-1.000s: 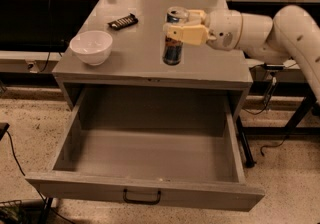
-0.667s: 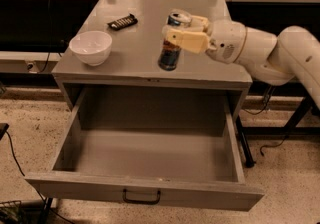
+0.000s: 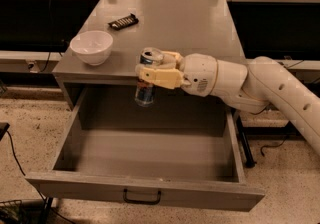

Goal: Place redbull can into top drawer

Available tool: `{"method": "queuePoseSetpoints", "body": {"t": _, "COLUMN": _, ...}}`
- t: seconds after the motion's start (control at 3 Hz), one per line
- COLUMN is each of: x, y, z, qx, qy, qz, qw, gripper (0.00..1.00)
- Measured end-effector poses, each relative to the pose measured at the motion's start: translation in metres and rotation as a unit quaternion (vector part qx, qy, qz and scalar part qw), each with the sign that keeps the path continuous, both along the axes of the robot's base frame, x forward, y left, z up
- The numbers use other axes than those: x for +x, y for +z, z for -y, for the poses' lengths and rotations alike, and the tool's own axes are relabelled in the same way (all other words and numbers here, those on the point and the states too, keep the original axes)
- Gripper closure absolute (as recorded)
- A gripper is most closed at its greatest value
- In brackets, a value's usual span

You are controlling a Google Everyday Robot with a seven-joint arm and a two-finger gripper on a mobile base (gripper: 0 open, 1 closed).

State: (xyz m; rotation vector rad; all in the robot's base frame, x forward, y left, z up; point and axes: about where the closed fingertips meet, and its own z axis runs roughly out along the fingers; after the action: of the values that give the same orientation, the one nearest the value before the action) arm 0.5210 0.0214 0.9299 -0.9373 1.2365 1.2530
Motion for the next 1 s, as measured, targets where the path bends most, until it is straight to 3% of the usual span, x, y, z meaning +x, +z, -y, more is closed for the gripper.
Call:
{"method": "queuePoseSetpoints", "body": {"t": 0.33, "x": 0.004, "y": -0.032, "z": 0.0, "qx": -0.069, "qy": -0.027, "qz": 0.003, "qw": 0.9973, "gripper": 1.0}}
{"method": "queuePoseSetpoints", "body": {"t": 0.67, "x": -0.009, "y": -0.078, "z": 0.004, "qx": -0.117, "qy": -0.024, "qz": 0.021, "qw": 0.9926, "gripper": 1.0}}
{"method": "queuePoseSetpoints", "body": {"t": 1.0, "x": -0.021, "y": -0.127, "z": 0.015, "qx": -0.115, "qy": -0.012, "qz": 0.081, "qw": 0.99, "gripper": 1.0}}
